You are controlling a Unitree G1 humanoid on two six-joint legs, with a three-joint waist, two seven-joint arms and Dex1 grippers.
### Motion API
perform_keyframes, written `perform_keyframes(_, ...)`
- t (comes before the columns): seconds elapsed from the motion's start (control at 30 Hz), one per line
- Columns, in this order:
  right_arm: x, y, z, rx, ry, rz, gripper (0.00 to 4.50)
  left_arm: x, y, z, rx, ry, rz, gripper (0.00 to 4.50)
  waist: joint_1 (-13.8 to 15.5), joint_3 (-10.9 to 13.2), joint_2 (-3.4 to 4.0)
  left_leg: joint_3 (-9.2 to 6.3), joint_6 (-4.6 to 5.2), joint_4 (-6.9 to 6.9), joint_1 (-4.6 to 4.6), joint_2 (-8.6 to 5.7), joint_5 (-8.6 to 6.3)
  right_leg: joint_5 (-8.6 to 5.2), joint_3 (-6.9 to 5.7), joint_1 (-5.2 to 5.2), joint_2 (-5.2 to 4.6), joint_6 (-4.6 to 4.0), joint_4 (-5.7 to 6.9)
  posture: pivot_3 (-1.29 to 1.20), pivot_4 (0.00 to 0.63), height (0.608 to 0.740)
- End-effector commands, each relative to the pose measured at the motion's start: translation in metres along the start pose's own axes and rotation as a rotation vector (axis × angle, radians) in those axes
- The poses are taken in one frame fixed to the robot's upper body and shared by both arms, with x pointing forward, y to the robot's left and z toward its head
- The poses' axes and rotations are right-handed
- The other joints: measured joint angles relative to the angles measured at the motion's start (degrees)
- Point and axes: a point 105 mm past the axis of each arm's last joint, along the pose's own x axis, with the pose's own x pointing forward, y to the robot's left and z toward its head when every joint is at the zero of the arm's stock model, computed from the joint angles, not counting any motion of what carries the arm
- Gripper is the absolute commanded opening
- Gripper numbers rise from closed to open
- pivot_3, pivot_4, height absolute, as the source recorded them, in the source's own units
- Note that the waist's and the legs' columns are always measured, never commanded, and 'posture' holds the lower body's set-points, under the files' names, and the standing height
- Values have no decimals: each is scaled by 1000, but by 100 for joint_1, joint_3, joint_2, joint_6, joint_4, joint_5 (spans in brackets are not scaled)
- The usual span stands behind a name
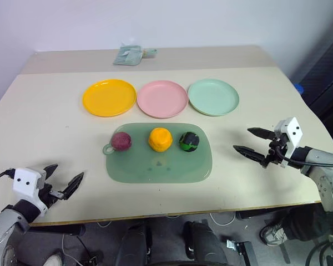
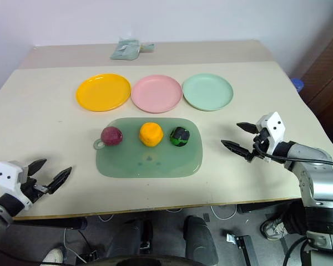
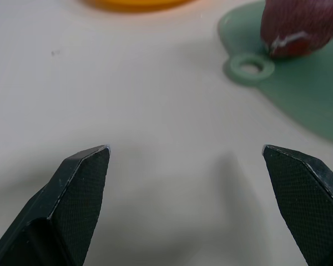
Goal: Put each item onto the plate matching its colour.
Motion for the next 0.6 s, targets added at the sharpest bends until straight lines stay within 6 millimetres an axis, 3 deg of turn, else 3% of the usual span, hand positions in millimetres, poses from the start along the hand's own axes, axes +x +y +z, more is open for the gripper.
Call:
perform_keyframes(0.03,-2,-7,14,-51,-14,-5,4481,5,-7,16,14,-57,-4,4500,-2,0,0,0,0,0,0,0,0,0,0,0,0,0,0,0,150,740)
perform_keyframes(0.43,6,-12,28,-92,-29,-9,4481,18,-22,29,6,-101,16,4500,0,0,0,2,0,2,0,0,0,1,0,2,7,1,1,0,150,740)
perform_keyframes(0.6,10,-3,27,-89,-58,-37,4481,18,-23,31,11,-99,5,4500,4,-1,-1,1,0,2,0,-1,0,1,0,4,8,2,1,0,150,740)
